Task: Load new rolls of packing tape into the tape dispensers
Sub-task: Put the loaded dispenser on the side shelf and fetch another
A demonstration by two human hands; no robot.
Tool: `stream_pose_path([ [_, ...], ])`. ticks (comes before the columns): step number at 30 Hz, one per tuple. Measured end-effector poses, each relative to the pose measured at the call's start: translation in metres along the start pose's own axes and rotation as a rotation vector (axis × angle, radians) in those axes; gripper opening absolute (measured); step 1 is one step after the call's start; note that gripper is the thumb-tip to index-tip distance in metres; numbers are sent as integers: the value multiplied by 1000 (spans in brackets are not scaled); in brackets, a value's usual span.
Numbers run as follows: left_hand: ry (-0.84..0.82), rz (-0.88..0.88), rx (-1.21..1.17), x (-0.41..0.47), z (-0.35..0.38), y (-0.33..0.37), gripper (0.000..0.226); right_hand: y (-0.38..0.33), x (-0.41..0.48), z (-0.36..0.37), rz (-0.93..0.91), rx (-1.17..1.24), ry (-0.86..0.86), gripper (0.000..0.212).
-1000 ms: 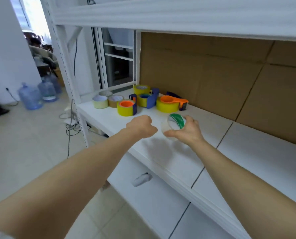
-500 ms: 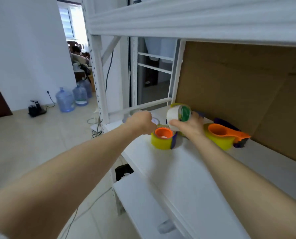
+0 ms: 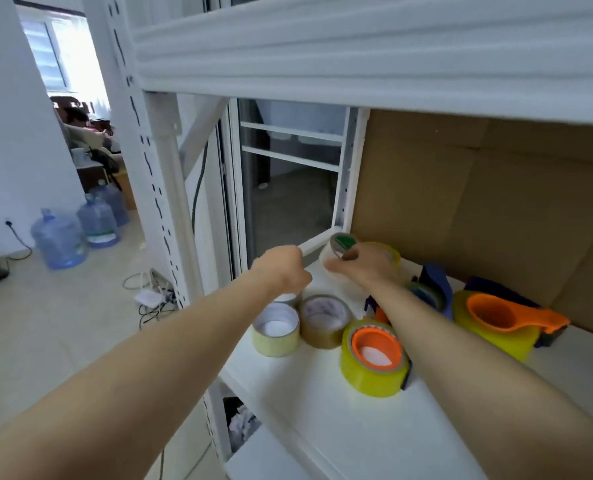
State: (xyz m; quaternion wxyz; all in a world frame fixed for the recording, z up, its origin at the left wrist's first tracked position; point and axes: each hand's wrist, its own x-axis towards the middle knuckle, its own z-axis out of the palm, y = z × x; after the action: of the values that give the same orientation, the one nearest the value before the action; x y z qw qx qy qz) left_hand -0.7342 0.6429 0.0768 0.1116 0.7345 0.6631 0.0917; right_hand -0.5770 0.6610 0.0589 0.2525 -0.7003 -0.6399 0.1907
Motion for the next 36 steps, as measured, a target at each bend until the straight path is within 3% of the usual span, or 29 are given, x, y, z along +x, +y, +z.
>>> stream_pose_path([
  [3, -33, 76, 7, 27, -3, -14, 44, -13, 23, 17, 72, -110, -32, 41],
  [5, -66, 117, 2, 43, -3, -22, 45, -18, 36, 29, 90, -198, -72, 31],
  [9, -139, 191, 28, 69, 0, -28, 40, -17, 52, 49, 151, -282, -173, 45],
  [14, -168, 233, 6, 85, 4, -25, 44, -7, 60, 58, 116, -381, -277, 43],
  [16, -170, 226, 1, 88, 5, -22, 45, -6, 63, 56, 85, -493, -384, 26],
  [18, -170, 228, 6, 89, 5, -18, 44, -8, 67, 44, 23, -517, -465, 39],
  [21, -161, 230, -27, 90, 0, -12, 42, -11, 79, 17, 20, -457, -400, 44],
  [24, -143, 233, -55, 91, -6, -10, 37, 18, 109, 8, 63, -461, -225, 23],
  [26, -135, 220, -63, 88, -8, -9, 36, 35, 120, 8, 97, -576, -253, 13],
  [30, -116, 191, -56, 82, -10, -8, 38, 54, 123, 15, 123, -763, -377, 75],
  [36, -88, 153, -45, 73, -12, -13, 39, 46, 121, 18, 165, -933, -339, 60],
])
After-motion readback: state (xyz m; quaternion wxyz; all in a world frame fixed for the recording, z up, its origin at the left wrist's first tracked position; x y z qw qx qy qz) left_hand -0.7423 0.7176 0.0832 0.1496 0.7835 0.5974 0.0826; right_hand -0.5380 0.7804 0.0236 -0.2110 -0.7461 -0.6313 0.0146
